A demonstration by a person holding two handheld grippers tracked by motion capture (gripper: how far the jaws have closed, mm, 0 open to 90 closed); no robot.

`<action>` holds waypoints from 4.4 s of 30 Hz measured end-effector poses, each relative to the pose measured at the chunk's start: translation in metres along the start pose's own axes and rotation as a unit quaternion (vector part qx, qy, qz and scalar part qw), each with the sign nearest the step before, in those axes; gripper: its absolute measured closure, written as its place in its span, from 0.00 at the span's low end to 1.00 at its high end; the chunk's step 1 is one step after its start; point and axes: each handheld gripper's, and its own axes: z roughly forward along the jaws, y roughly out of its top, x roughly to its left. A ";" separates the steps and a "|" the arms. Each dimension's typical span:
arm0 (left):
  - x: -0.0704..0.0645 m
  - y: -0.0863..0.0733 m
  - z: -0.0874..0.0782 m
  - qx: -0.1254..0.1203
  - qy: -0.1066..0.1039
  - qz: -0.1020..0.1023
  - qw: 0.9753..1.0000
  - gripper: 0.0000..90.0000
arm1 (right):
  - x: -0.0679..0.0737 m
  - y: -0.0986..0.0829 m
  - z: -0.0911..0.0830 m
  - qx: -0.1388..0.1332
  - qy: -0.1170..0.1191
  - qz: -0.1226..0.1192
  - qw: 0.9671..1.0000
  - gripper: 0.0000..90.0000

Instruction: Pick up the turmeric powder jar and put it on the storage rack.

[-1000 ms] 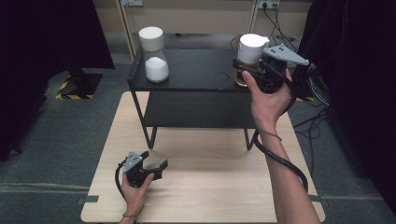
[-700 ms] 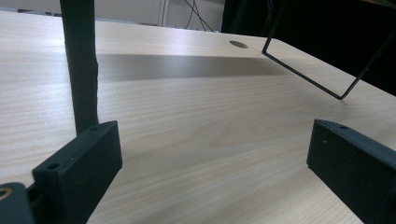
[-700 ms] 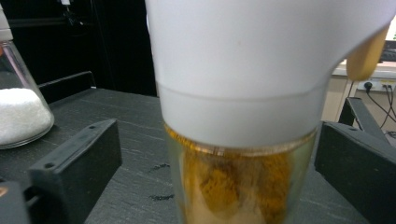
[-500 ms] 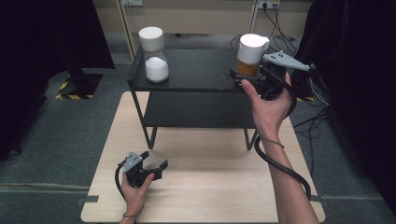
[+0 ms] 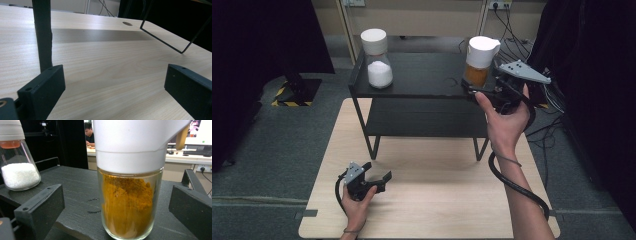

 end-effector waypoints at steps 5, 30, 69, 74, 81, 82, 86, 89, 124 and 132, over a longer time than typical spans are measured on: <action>0.000 0.000 0.000 0.000 0.000 0.000 1.000 0.03 | 0.002 -0.004 -0.006 -0.003 0.008 -0.005 1.000 0.01; 0.000 0.000 0.000 0.000 0.000 0.001 1.000 0.03 | 0.004 -0.028 -0.041 -0.020 0.026 -0.028 0.999 0.01; -0.001 -0.001 0.000 -0.002 0.001 0.001 1.000 0.03 | -0.019 -0.105 -0.076 -0.027 0.053 0.034 0.998 0.01; -0.001 -0.001 0.000 -0.003 0.001 0.000 1.000 0.03 | -0.018 -0.118 -0.077 -0.032 0.056 0.040 0.997 0.01; -0.001 -0.001 0.000 -0.002 0.001 0.001 1.000 0.03 | -0.019 -0.129 -0.078 -0.034 0.056 0.045 0.997 0.01; -0.001 -0.001 0.000 -0.002 0.001 0.001 1.000 0.03 | -0.019 -0.131 -0.078 -0.034 0.057 0.046 0.997 0.01; -0.001 -0.001 0.000 -0.002 0.001 0.001 1.000 0.03 | -0.021 -0.140 -0.080 -0.032 0.059 0.054 0.996 0.01; -0.001 -0.001 0.000 -0.002 0.001 0.001 1.000 0.03 | -0.022 -0.144 -0.080 -0.027 0.059 0.056 0.996 0.01; -0.001 -0.001 -0.001 -0.002 0.001 0.002 1.000 0.03 | -0.030 -0.195 -0.081 0.006 0.056 0.084 0.995 0.01; -0.001 -0.001 -0.001 -0.002 0.001 0.002 1.000 0.03 | -0.031 -0.209 -0.079 0.017 0.057 0.092 0.994 0.01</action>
